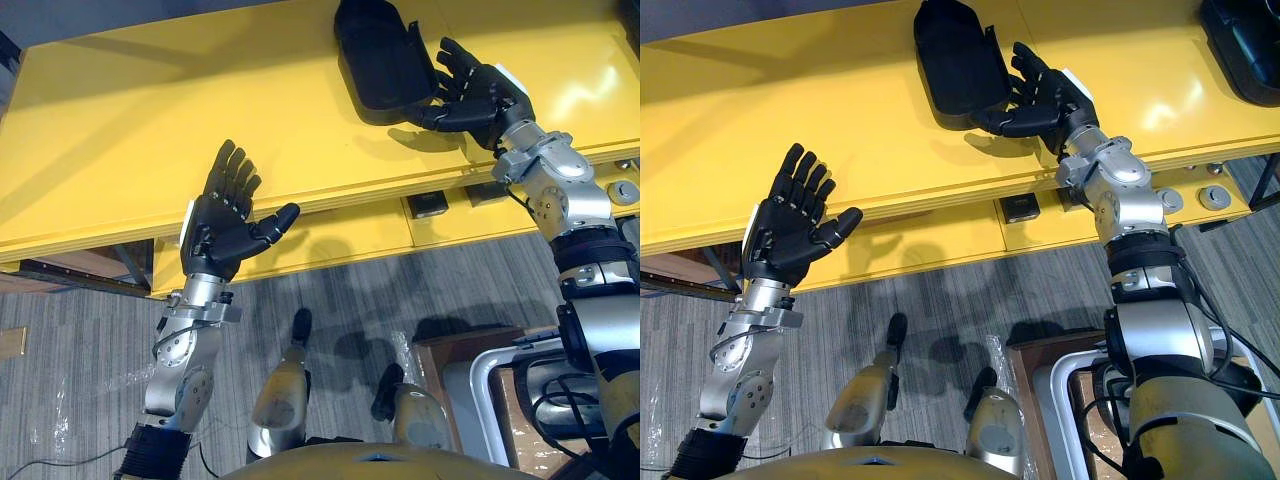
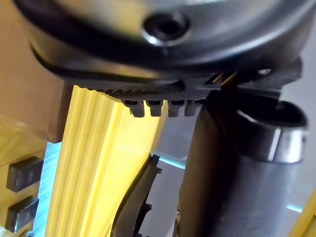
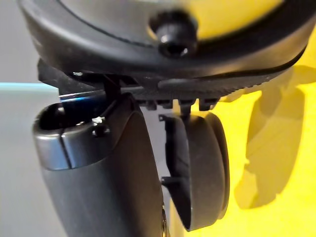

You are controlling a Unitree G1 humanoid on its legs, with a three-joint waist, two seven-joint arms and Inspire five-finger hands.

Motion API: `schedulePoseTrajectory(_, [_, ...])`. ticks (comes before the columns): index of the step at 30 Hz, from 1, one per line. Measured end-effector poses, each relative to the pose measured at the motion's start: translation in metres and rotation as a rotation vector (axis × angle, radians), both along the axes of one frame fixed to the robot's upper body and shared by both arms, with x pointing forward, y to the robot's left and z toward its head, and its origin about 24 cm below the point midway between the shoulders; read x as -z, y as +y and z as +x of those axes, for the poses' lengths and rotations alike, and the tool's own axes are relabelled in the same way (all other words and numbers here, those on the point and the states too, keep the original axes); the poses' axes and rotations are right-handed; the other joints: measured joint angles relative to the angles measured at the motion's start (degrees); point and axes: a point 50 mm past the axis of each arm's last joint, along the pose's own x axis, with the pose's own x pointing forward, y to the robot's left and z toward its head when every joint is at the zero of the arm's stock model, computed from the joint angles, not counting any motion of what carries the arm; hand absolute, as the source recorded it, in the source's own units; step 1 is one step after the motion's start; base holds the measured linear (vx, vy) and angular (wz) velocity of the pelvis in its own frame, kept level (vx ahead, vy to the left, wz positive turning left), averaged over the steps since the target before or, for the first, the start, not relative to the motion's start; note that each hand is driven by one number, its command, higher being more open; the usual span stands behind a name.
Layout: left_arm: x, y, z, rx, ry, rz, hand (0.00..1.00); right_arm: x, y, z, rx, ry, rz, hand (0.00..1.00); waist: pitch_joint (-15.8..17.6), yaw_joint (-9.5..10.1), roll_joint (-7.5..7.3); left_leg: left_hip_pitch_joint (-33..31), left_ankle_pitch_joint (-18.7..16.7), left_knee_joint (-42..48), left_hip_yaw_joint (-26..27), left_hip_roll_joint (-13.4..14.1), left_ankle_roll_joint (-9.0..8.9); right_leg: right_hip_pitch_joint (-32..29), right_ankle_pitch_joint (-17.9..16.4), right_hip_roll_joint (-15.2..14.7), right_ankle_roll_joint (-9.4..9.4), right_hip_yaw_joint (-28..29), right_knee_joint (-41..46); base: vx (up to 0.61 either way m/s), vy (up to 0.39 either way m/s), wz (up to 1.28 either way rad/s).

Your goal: Walk over and take three plastic housings, then place them on the shelf

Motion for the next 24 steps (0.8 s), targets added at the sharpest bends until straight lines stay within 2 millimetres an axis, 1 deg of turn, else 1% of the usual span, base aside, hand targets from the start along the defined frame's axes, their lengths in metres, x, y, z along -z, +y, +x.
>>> schedulePoseTrajectory(7, [0.000, 0.000, 0.000, 0.000, 0.000, 0.000, 1.00, 0.000, 0.000, 0.000, 0.002, 0.000, 0.000, 1.00, 0.0, 0.00, -0.02, 0.0, -0.1, 0.0, 0.0, 0.0, 0.06, -0.1, 0.0, 0.0, -0.02, 0.0, 0.3, 0.00, -0.032, 0.00])
schedulePoseTrajectory(12, [0.000, 0.000, 0.000, 0.001, 0.000, 0.004, 1.00, -0.002, -0.002, 0.000, 0.038, -0.018, 0.008, 1.00, 0.1, 0.00, -0.11, 0.0, 0.0, 0.0, 0.0, 0.0, 0.08, -0.1, 0.0, -0.1, -0.02, 0.0, 0.4, 0.00, -0.040, 0.00])
schedulePoseTrajectory(14, [0.000, 0.001, 0.000, 0.002, -0.001, 0.007, 1.00, -0.005, -0.004, 0.000, 0.078, -0.050, 0.021, 1.00, 0.1, 0.01, -0.12, 0.0, 0.0, 0.0, 0.0, 0.0, 0.08, -0.1, 0.0, 0.0, -0.02, 0.0, 0.3, 0.01, -0.042, 0.00])
schedulePoseTrajectory(17, [-0.003, 0.000, -0.002, 0.004, -0.013, 0.004, 1.00, -0.021, -0.012, -0.007, 0.190, -0.170, 0.045, 1.00, 0.1, 0.02, -0.13, -0.1, -0.1, 0.0, 0.0, 0.0, 0.08, 0.0, 0.2, 0.2, 0.16, 0.0, -0.4, 0.00, 0.000, 0.00])
schedulePoseTrajectory(19, [-0.009, -0.002, -0.006, 0.003, -0.043, -0.010, 1.00, -0.042, -0.018, -0.032, 0.326, -0.385, 0.064, 1.00, 0.1, -0.04, -0.15, -0.1, 0.1, 0.0, 0.1, -0.1, 0.18, 0.4, 0.5, 0.5, 0.50, 0.1, -1.6, 0.02, -0.009, -0.01])
schedulePoseTrajectory(20, [-0.010, -0.002, -0.007, 0.002, -0.056, -0.014, 1.00, -0.046, -0.018, -0.041, 0.344, -0.438, 0.082, 1.00, 0.1, -0.17, -0.17, 0.0, 0.1, 0.0, 0.2, -0.1, 0.27, 0.6, 0.7, 0.6, 0.56, 0.1, -2.1, 0.07, -0.032, -0.07])
schedulePoseTrajectory(21, [-0.014, -0.003, -0.011, -0.001, -0.076, -0.024, 1.00, -0.048, -0.015, -0.059, 0.360, -0.526, 0.145, 1.00, -0.1, -0.55, -0.43, 0.4, 0.0, 0.0, 0.6, -0.1, 0.36, 1.3, 1.1, 0.7, 0.73, 0.3, -3.2, 0.09, -0.036, -0.14])
schedulePoseTrajectory(22, [-0.015, -0.003, -0.013, -0.003, -0.084, -0.033, 1.00, -0.042, -0.012, -0.072, 0.379, -0.567, 0.180, 1.00, -0.2, -0.76, -0.70, 1.2, -0.3, 0.0, 1.2, -0.1, 0.41, 2.2, 1.3, 0.8, 0.84, 0.6, -4.1, 0.10, -0.034, -0.25])
schedulePoseTrajectory(24, [-0.017, -0.003, -0.017, -0.007, -0.094, -0.041, 1.00, -0.015, 0.002, -0.091, 0.395, -0.562, 0.240, 1.00, -1.1, -2.09, -1.78, 2.9, -1.1, 0.0, 3.0, -0.2, 0.50, 3.7, 1.7, 0.8, 1.06, 1.9, -5.6, 0.11, -0.030, -0.39])
